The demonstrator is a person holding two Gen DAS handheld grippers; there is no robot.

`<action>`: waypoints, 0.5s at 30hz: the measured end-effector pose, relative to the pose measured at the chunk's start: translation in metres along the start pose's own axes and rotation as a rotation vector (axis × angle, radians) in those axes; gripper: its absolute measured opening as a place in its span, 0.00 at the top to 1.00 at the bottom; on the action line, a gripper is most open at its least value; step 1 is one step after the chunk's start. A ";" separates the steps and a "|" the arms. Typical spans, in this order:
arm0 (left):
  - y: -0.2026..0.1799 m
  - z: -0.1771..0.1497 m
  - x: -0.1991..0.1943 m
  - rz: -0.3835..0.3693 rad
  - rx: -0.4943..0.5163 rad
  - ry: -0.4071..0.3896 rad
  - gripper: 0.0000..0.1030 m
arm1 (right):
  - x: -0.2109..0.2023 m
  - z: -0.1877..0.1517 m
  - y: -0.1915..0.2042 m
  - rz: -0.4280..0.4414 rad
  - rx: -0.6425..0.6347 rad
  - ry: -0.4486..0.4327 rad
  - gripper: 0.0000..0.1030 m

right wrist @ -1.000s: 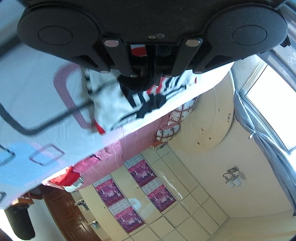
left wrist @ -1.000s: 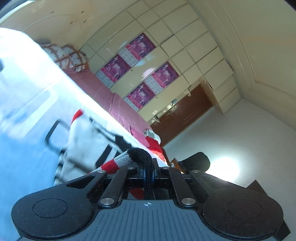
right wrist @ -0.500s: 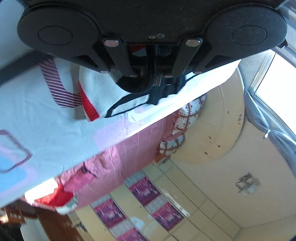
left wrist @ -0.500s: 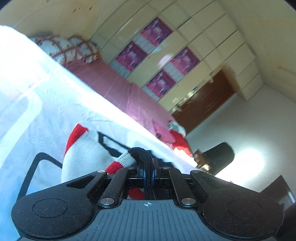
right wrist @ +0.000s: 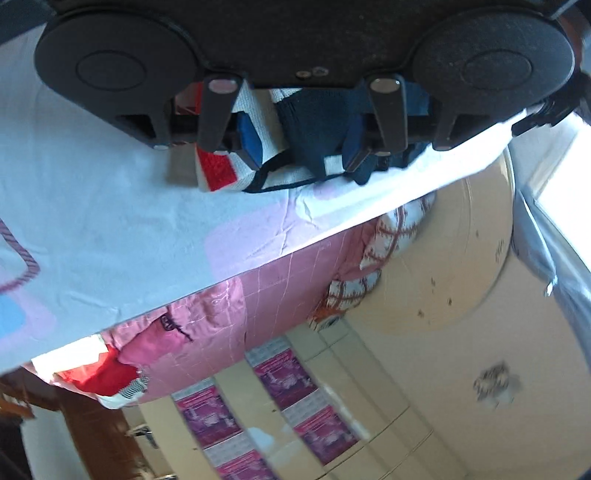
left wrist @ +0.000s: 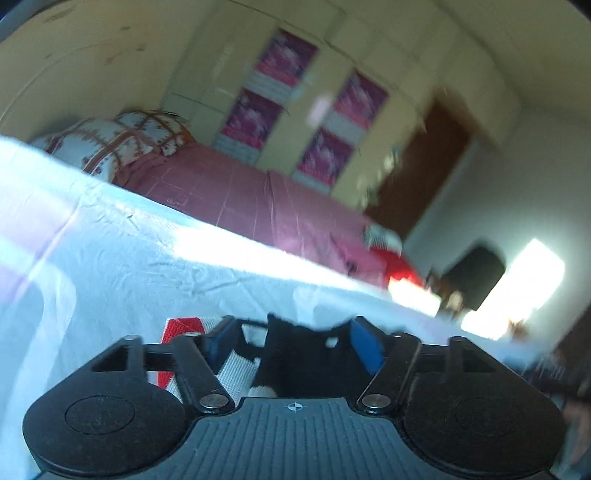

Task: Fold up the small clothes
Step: 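Lay the hem down on the sweater and open both tools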

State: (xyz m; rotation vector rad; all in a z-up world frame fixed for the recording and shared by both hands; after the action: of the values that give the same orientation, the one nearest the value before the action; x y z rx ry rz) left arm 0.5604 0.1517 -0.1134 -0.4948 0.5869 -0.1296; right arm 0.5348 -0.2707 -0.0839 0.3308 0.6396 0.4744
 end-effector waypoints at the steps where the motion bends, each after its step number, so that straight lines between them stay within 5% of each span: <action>1: -0.005 0.000 0.006 0.025 0.063 0.038 0.38 | 0.004 0.001 0.004 -0.004 -0.031 0.020 0.53; 5: -0.014 -0.004 0.031 0.085 0.179 0.166 0.39 | 0.028 0.003 0.022 -0.032 -0.178 0.110 0.55; 7: -0.015 -0.008 0.038 0.100 0.191 0.205 0.55 | 0.041 0.002 0.032 -0.053 -0.264 0.153 0.59; 9: -0.013 -0.006 0.038 0.116 0.178 0.202 0.71 | 0.051 -0.002 0.044 -0.089 -0.357 0.189 0.73; 10: -0.011 -0.004 0.035 0.113 0.159 0.196 0.87 | 0.053 -0.004 0.049 -0.108 -0.396 0.193 0.76; 11: -0.009 -0.003 0.032 0.104 0.142 0.187 0.93 | 0.054 -0.004 0.053 -0.117 -0.416 0.195 0.91; 15: -0.012 -0.005 0.026 0.061 0.151 0.099 0.95 | 0.043 -0.004 0.065 -0.133 -0.459 0.119 0.95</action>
State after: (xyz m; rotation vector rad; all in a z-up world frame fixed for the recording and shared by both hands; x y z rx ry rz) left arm 0.5796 0.1322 -0.1241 -0.3249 0.6833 -0.1396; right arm 0.5417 -0.1932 -0.0794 -0.1745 0.6432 0.5002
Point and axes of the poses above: each gripper's, at about its wrist camera, not at the fingertips, and x roughly the way its jaws point, y to its left, z to its top, the point moved 2 cm from there along x, roughly the way its jaws point, and after that the axes turned 7 degrees about -x, right-handed, at the moved point
